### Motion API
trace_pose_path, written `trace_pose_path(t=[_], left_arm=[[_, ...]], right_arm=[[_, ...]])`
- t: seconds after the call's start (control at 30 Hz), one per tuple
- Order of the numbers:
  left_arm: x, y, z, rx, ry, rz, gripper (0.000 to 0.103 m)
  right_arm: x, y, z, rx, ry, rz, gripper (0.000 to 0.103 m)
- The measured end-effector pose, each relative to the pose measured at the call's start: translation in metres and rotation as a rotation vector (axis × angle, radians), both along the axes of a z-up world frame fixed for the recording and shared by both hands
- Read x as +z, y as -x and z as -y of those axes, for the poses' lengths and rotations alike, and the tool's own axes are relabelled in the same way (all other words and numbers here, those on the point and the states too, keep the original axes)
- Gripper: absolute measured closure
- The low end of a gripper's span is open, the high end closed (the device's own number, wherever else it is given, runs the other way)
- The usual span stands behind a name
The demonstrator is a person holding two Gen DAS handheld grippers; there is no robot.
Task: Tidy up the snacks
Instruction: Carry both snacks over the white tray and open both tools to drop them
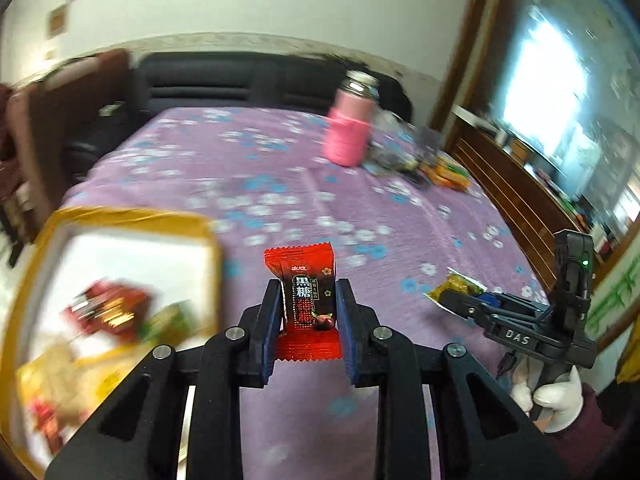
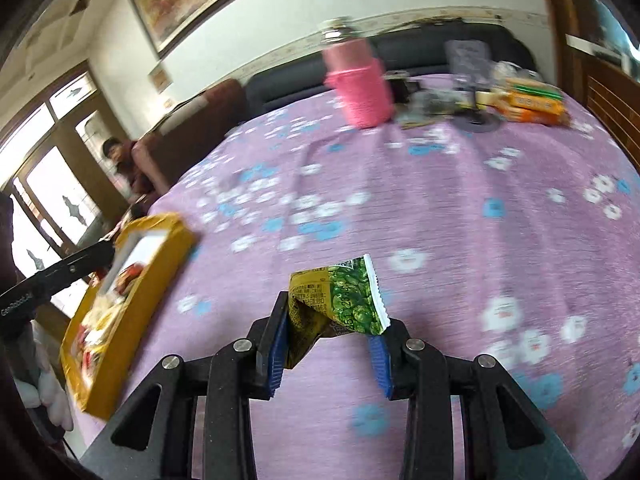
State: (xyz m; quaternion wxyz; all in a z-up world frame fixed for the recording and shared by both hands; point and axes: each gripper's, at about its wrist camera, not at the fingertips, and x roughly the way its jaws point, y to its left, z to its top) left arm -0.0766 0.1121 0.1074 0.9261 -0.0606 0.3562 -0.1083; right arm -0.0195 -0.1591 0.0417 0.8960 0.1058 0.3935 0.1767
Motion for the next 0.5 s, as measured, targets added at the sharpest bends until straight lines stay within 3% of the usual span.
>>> trace_pose_path(t=[0.17,0.3,0.5], left_arm=[[-0.003,0.038,-0.062,0.157,-0.003,0.022,0.079],[-0.019,0.054,-0.098,0.272,-0.057,0.017,0.079],[-0.035,0.066,-0.135,0.353,-0.028,-0.003,0.079]], right_arm=[[0.024,0.018,-0.074,0.158,-0.010,0.026,0.067],[0.036,0.027,-0.145,0.288,0.014,0.037,0.067],[0.028,0.030,-0.222,0.383,0.061,0.012,0.067]])
